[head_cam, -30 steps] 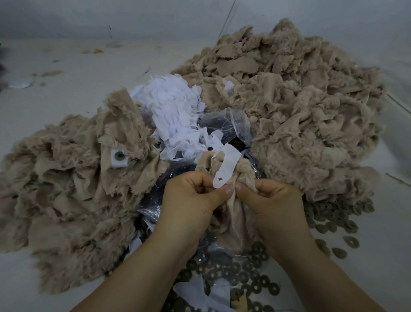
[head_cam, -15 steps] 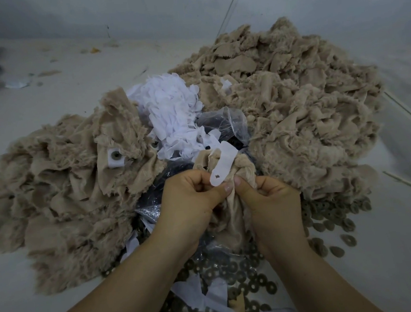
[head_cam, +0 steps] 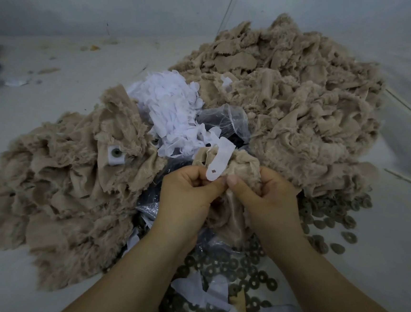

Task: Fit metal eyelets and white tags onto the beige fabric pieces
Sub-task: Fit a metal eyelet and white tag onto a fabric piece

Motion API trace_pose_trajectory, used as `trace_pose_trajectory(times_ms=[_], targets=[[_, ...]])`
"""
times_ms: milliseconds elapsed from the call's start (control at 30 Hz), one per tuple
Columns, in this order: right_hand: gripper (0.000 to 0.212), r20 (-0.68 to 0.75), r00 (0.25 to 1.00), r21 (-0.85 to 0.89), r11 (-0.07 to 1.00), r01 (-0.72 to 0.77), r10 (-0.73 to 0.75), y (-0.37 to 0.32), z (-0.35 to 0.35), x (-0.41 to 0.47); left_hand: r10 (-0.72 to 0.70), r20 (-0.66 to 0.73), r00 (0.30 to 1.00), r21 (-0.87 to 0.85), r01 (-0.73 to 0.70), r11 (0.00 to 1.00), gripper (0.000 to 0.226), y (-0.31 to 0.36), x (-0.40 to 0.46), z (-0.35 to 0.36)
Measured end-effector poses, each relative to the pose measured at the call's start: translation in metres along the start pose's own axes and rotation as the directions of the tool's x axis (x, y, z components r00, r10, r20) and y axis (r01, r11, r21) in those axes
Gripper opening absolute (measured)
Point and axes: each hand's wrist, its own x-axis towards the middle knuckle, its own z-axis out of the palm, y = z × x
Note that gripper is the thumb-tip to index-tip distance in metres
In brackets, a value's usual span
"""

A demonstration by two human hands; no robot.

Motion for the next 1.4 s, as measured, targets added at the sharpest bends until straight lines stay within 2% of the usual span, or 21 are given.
trace_pose_trajectory(times_ms=[67, 400, 700, 1000, 1133, 1300, 1400], targets=[[0.011, 0.002, 1.000, 0.010, 1.000, -0.005, 0.005, 0.001, -0.002, 0.000, -0.003, 0.007, 1.000, 0.008, 0.003, 1.000, 0.009, -0.001, 0.001, -0.001], [0.009, -0.032, 0.999, 0.015, 0.999, -0.040, 0.041, 0.003, -0.002, 0.003, -0.032, 0.009, 0.999, -0.050, 0.032, 0.998, 0.012, -0.004, 0.003, -0.002], [0.013, -0.107, 0.994, -0.116, 0.993, 0.011, -0.024, 0.000, -0.002, 0.001, 0.029, -0.009, 1.000, 0.057, -0.029, 0.998, 0.022, 0.000, -0.004, 0.004], [0.016, -0.123, 0.992, -0.115, 0.993, -0.019, 0.005, 0.001, -0.002, 0.002, 0.053, -0.004, 0.999, 0.122, -0.052, 0.991, 0.008, 0.003, -0.009, 0.006], [0.020, -0.100, 0.995, -0.077, 0.997, -0.023, 0.015, 0.000, -0.002, 0.002, 0.038, -0.004, 0.999, 0.129, -0.037, 0.991, 0.010, 0.003, -0.008, 0.004], [0.028, -0.095, 0.995, -0.055, 0.998, -0.015, 0.010, 0.000, -0.002, 0.002, -0.059, 0.022, 0.998, 0.084, 0.057, 0.995, 0.011, 0.005, -0.005, 0.002], [0.023, -0.103, 0.994, -0.015, 0.999, -0.032, 0.030, 0.000, -0.002, 0.001, -0.086, 0.027, 0.996, 0.063, 0.084, 0.994, 0.014, 0.005, -0.004, 0.002]])
